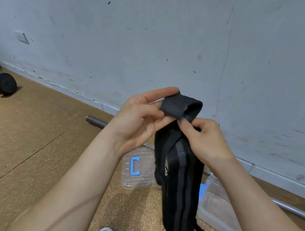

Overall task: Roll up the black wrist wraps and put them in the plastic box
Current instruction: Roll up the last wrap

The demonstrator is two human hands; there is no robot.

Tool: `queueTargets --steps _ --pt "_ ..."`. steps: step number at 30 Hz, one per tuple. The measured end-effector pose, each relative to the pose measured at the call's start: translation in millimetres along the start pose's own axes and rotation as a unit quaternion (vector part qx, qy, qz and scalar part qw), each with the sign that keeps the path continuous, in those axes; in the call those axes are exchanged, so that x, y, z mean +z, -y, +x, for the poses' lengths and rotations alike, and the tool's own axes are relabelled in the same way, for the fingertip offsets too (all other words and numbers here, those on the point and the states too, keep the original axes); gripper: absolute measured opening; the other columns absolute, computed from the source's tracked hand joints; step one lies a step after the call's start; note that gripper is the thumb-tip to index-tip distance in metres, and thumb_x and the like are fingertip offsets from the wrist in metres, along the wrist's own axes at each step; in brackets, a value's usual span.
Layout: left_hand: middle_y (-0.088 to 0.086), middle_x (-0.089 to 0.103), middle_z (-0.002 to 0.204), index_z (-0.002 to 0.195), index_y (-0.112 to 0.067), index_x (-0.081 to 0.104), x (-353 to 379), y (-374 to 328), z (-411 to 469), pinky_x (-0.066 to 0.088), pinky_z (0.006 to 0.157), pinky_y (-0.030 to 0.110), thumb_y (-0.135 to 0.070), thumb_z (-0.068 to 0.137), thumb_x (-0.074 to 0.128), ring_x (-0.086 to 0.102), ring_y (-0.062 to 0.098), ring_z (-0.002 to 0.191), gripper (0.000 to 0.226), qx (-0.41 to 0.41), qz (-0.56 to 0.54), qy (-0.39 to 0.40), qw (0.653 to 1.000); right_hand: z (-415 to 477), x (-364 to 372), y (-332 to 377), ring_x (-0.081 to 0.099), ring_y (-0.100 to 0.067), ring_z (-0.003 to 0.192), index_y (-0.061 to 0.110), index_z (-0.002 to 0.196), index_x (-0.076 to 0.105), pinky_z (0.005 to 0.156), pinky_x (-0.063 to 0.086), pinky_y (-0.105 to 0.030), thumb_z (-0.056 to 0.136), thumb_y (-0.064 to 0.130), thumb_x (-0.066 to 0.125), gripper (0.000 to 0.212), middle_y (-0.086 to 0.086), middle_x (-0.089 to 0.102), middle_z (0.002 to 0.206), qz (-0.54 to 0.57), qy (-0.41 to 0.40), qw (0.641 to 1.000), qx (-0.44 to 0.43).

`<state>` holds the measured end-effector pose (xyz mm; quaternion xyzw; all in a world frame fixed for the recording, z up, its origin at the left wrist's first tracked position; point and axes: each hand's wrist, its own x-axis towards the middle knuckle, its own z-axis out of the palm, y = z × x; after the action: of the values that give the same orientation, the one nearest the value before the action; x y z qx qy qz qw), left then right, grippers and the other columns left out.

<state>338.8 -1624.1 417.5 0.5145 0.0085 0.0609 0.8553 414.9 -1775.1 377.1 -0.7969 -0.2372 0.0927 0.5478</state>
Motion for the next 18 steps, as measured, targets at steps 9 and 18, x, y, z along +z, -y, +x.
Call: queueTargets --steps 9,18 --pt "-0.014 0.066 0.071 0.082 -0.021 0.074 -6.9 -15.7 -1.7 0.046 0.073 0.014 -0.007 0.081 0.077 0.06 0.002 0.075 0.015 0.141 0.379 -0.117 0.907 1.3 -15.4 -1.1 0.04 -0.018 0.052 -0.005 0.065 0.05 0.055 0.032 -0.031 0.088 0.028 0.06 0.042 -0.007 0.043 0.053 -0.139 0.022 0.99 0.011" --pt "-0.017 0.063 0.063 0.069 -0.029 0.062 6.2 -18.5 -9.8 0.045 0.064 0.014 0.0 0.077 0.078 0.055 -0.002 0.063 0.034 0.166 0.539 -0.105 0.819 4.6 -18.0 -6.3 0.04 -0.019 0.056 0.004 0.061 0.047 0.057 0.034 -0.032 0.081 0.031 0.062 0.036 -0.006 0.042 0.056 -0.225 0.069 0.972 0.019"
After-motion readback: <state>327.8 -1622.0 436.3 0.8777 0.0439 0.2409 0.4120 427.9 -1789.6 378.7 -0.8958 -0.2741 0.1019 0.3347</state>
